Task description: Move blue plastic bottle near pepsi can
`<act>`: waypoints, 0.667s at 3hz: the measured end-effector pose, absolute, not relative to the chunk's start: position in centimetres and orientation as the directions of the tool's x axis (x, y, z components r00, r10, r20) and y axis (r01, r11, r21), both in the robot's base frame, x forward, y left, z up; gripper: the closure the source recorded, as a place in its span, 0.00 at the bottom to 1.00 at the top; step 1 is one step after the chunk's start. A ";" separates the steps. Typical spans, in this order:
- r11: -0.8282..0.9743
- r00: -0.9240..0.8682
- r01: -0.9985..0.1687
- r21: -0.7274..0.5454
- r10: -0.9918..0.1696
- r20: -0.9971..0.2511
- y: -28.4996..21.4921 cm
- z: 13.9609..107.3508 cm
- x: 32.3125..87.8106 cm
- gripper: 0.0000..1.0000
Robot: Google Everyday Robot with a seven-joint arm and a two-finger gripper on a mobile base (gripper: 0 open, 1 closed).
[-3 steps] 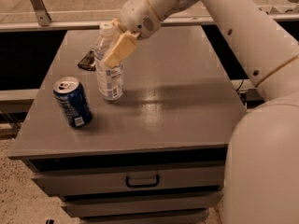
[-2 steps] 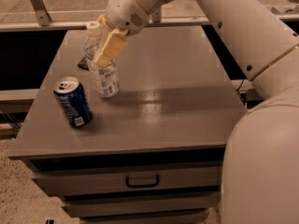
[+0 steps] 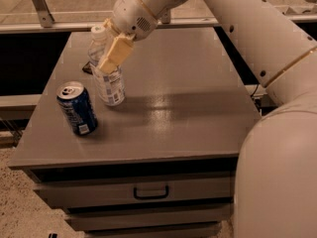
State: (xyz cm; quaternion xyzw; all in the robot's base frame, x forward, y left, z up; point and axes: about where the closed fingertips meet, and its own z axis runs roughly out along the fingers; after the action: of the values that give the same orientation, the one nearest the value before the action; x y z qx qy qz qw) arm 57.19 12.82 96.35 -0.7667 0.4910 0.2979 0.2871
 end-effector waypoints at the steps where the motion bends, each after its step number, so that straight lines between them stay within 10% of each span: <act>1: -0.366 0.333 -0.921 -0.133 -0.564 -0.756 13.3 96.3 57.1 0.59; 2: -0.365 0.333 -0.921 -0.134 -0.562 -0.757 13.6 96.2 57.1 0.36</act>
Offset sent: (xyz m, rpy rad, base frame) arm -0.0010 0.0045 -0.0008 0.0143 0.0193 0.0140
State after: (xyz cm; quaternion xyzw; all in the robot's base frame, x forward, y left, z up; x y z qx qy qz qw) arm 57.13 13.61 96.19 -0.7646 0.4850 0.3132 0.2865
